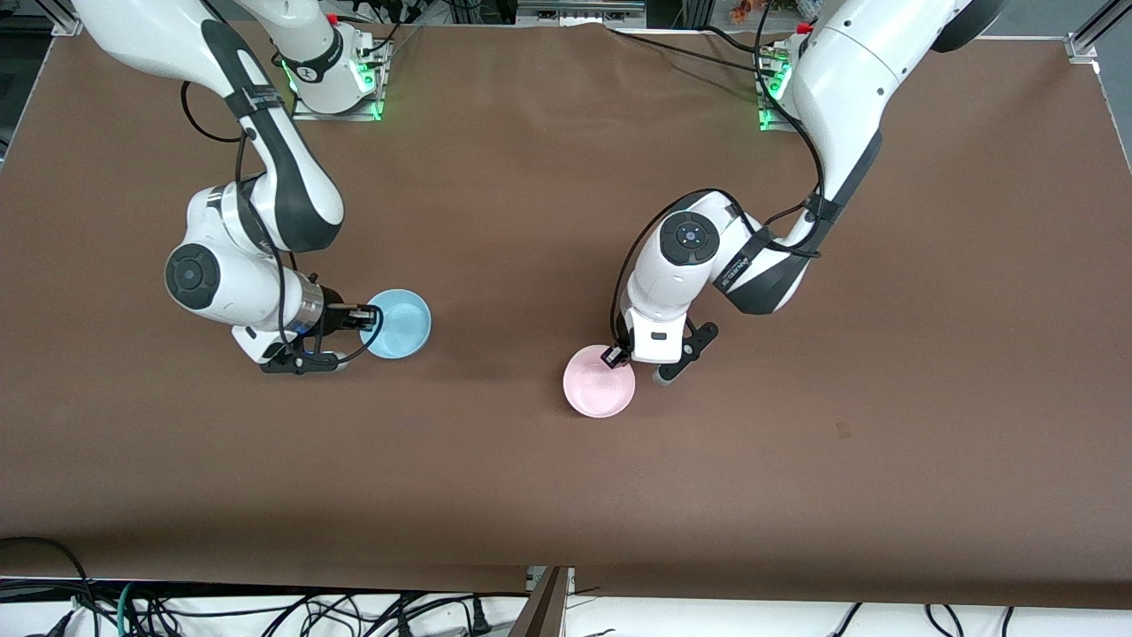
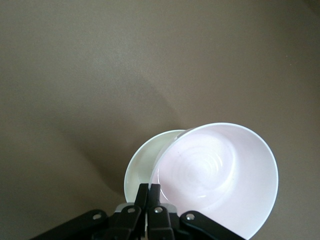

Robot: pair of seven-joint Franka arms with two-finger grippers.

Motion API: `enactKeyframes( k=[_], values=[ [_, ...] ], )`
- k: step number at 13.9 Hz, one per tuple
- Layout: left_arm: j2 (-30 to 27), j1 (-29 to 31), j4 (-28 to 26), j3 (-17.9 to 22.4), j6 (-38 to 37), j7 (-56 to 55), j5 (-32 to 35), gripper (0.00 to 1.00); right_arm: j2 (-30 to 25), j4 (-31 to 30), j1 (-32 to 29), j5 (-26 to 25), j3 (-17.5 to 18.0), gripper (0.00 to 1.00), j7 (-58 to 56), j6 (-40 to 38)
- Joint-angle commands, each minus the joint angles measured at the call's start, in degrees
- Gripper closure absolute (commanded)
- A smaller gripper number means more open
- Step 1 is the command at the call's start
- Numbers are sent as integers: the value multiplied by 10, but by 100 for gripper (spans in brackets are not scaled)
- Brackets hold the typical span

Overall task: Stack pink and blue bowls on white bowl
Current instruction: 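Carry the blue bowl with the right gripper toward the stacked bowls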

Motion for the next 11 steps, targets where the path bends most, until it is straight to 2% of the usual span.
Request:
enactKeyframes(
  k=[1, 11],
  values=[
    [-2, -6, 1, 4, 1, -8, -10, 100, 5, 8, 12, 9, 0, 100, 26, 7],
    [-2, -4, -8, 3, 1, -4, -22, 100, 10, 17, 32, 10, 0, 100, 69, 13]
  ],
)
